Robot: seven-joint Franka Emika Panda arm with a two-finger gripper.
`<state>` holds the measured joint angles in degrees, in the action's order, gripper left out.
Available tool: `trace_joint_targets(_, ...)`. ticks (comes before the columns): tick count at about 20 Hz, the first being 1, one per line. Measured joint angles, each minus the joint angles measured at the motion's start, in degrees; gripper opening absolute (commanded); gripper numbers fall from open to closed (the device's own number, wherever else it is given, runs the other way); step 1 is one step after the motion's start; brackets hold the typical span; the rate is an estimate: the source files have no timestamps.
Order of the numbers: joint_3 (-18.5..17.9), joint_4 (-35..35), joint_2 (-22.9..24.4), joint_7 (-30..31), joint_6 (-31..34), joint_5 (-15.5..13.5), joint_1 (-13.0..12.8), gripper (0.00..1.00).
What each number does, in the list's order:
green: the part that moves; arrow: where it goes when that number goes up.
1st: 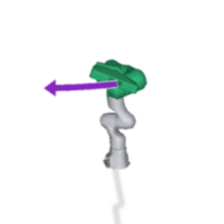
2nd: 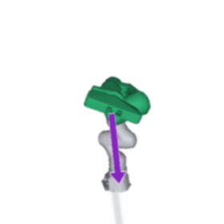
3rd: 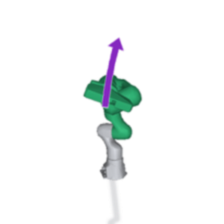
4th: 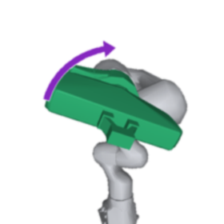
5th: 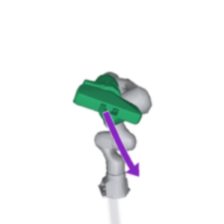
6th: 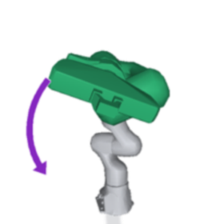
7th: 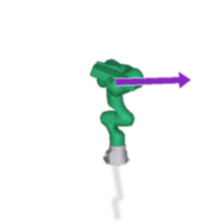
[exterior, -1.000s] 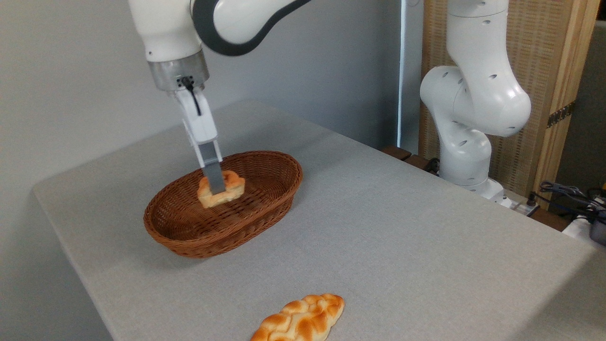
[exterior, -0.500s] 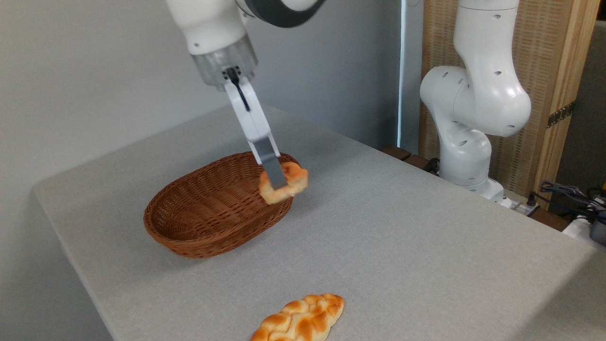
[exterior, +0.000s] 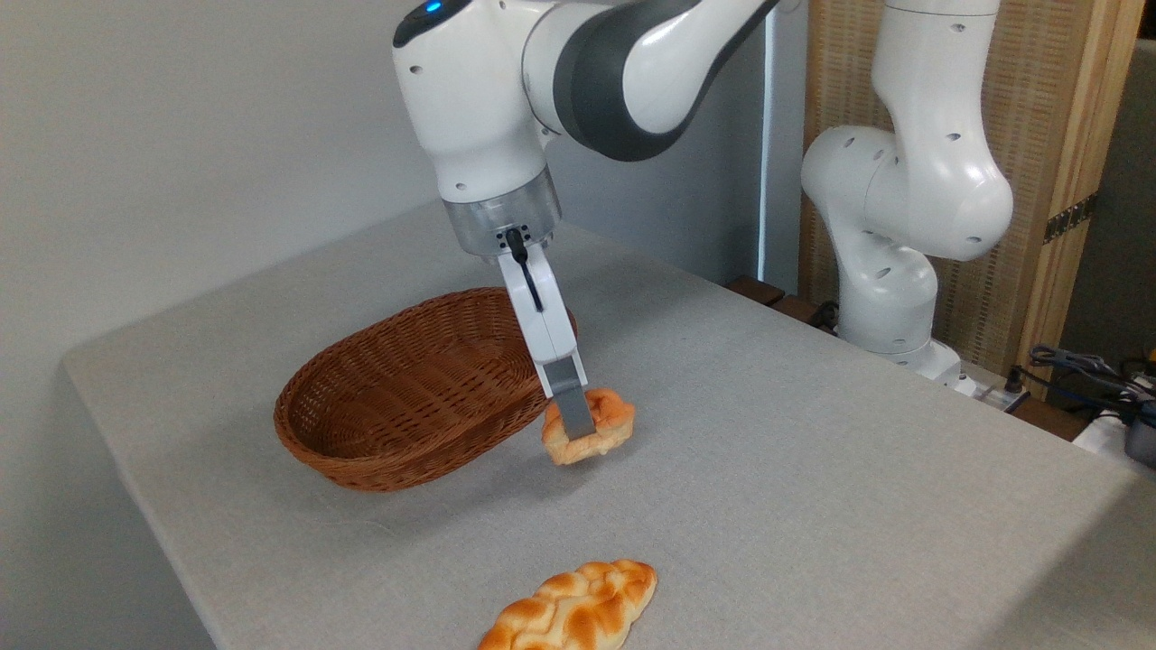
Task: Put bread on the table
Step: 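Carry the bun beside the basket and lower it onto the table, then open the gripper to release the bun and raise it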
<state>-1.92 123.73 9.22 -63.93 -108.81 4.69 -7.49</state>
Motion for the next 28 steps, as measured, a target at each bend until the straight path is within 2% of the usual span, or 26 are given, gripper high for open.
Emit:
trace_joint_targets(4,-2.58,0.25,0.03,-3.3,-2.06,0.07,-0.02,0.75)
trace_joint_targets(6,-4.34,0.25,0.08,-5.03,-2.06,0.24,0.0,0.92)
trace_joint_targets(8,-5.35,0.25,0.13,-5.88,-2.06,0.29,0.02,1.0)
trace_joint_targets(24,-5.38,1.37,0.88,-5.91,-1.44,0.32,-0.15,1.0)
trace_joint_targets(27,-5.3,-0.59,1.47,-5.76,-1.45,0.14,-0.17,1.0)
trace_joint_targets(28,-5.17,-2.12,1.65,-5.03,-1.45,-0.88,-0.19,1.0)
